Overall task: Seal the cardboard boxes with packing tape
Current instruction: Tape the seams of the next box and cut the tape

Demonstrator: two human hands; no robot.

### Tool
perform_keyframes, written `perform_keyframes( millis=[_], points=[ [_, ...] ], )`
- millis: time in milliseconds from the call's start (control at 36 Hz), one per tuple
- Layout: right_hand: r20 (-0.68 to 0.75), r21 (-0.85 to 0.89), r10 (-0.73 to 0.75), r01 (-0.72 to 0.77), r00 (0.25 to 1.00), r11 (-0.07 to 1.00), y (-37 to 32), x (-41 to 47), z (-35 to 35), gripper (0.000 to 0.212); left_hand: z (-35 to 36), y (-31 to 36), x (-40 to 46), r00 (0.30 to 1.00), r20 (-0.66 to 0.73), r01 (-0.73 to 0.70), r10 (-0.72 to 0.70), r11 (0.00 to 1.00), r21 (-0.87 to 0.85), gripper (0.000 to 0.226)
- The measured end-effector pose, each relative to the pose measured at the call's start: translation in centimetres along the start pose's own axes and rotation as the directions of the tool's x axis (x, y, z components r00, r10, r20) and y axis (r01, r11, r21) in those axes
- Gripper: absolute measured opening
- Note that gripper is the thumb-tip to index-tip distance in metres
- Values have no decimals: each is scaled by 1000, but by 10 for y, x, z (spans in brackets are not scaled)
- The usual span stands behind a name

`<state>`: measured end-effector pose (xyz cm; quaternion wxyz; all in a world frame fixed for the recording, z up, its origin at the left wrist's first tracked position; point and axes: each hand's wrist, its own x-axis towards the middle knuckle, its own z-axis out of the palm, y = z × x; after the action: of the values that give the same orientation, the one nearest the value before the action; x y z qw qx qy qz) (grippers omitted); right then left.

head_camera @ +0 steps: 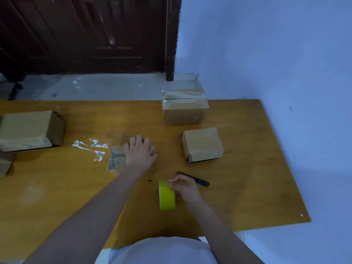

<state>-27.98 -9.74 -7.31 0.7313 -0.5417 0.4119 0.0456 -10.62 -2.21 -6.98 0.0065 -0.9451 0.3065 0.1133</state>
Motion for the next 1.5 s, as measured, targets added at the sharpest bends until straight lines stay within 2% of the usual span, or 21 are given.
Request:
perform_keyframes(
  millis=[83,167,278,500,556,611,667,694,778,833,889,972,1083,1167,1250,1417,1472,1500],
  points=[
    [3,-17,-1,1,1000,1000,3,-1,-3,15,6,-1,7,999,-31,8,-11,997,-82,30],
    [20,-17,9,-9,1000,1000,4,-1,-4,14,15,-4,10,997,-61,-57,49,988,-142,23],
    [24,-10,7,-7,1000,1000,4,-1,-5,13,17,-8,11,993,-62,-113,102,973,-203,31],
    [21,-38,-1,2,1000,999,-1,0,-2,12,21,-9,11,980,-77,-192,181,965,-177,36],
    [17,-44,8,-7,1000,999,-3,2,-1,14,22,-12,10,969,-174,-220,176,935,-278,33],
    [11,-54,3,-3,1000,999,-5,3,-1,16,20,-16,4,923,-346,-308,169,864,-399,27],
    [5,-58,5,-5,1000,998,-7,5,-1,15,15,-21,-5,864,-472,-396,176,817,-419,35],
    [1,-60,5,-5,1000,998,-7,7,-1,13,15,-25,-10,851,-485,-428,203,804,-414,39],
    [-23,-64,-7,5,1000,998,-6,11,1,14,22,-44,-24,853,-366,-505,371,763,-403,37],
    [-34,-55,-12,11,999,998,-5,14,2,17,31,-56,-32,829,-285,-552,480,785,-281,31],
    [-38,-44,-14,12,999,999,-4,15,2,17,37,-59,-36,820,-247,-562,517,810,-169,36],
    [-38,-39,-16,15,999,999,-4,14,3,10,43,-48,-40,816,-338,-522,469,849,-82,39],
    [-35,-3,2,-2,999,1000,-4,11,2,13,53,-32,-42,807,-478,-445,345,889,-109,10],
    [-39,2,13,-13,999,1000,-4,10,1,6,54,-23,-41,838,-478,-377,264,913,-156,19],
    [-57,1,25,-25,998,1000,-2,10,2,11,54,-18,-43,865,-461,-328,199,919,-217,28],
    [-79,-25,10,-12,997,1000,-4,10,5,4,48,-9,-46,928,-368,-228,60,872,-433,32],
    [-85,-50,3,-7,996,999,-5,10,7,4,41,-10,-45,937,-347,-230,31,805,-548,28],
    [-84,-64,0,-5,996,998,-6,10,8,4,36,-12,-45,946,-323,-216,-7,729,-649,25]
  ],
)
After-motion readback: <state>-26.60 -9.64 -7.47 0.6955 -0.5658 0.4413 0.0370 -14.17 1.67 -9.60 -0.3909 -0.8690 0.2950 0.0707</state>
